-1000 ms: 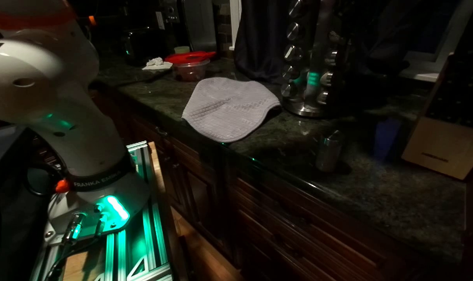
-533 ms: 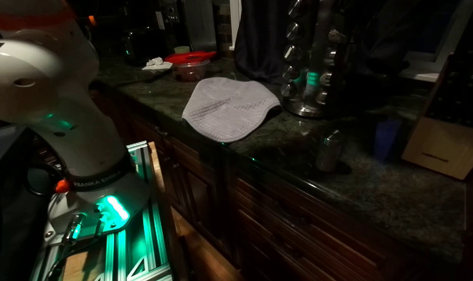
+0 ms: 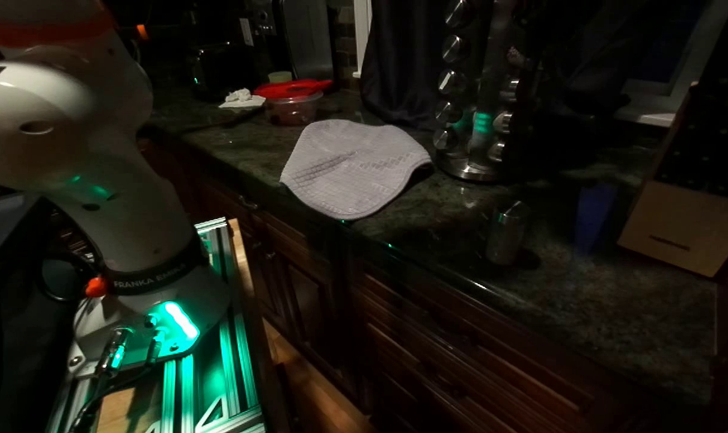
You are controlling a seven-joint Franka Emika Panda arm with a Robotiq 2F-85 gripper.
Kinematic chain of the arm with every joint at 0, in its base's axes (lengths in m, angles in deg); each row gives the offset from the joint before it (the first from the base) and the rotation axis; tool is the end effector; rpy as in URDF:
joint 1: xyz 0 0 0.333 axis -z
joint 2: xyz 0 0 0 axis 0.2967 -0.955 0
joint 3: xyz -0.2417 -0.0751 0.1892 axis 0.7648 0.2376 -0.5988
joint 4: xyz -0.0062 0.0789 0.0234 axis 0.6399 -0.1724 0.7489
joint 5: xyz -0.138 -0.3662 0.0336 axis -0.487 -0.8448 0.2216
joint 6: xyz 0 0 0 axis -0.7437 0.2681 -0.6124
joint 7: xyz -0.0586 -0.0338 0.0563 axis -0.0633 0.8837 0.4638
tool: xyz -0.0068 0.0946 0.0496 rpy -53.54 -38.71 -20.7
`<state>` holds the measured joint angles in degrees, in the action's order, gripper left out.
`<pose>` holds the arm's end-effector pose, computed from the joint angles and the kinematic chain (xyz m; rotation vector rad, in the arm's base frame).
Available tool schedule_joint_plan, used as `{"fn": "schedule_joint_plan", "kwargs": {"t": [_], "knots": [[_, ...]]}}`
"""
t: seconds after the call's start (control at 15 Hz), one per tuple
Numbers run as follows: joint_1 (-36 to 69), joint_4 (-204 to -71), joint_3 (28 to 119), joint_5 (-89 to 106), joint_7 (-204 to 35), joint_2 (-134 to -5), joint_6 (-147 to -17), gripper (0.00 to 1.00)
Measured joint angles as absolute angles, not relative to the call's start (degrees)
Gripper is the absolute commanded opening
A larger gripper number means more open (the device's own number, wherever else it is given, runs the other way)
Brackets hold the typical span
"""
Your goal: Rotate the silver stand then place one jar from the stand on the counter.
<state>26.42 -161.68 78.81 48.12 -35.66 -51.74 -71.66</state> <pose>0.5414 -0.1589 0.4775 -1.8015 1.8206 0.0359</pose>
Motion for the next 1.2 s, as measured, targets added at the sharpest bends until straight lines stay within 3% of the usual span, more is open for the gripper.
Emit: {"fn": "schedule_joint_plan", "kwargs": {"t": [1.2], "knots": [[26.6, -163.0, 78.4, 46.3, -35.8, -50.3, -73.7, 0.25]]}}
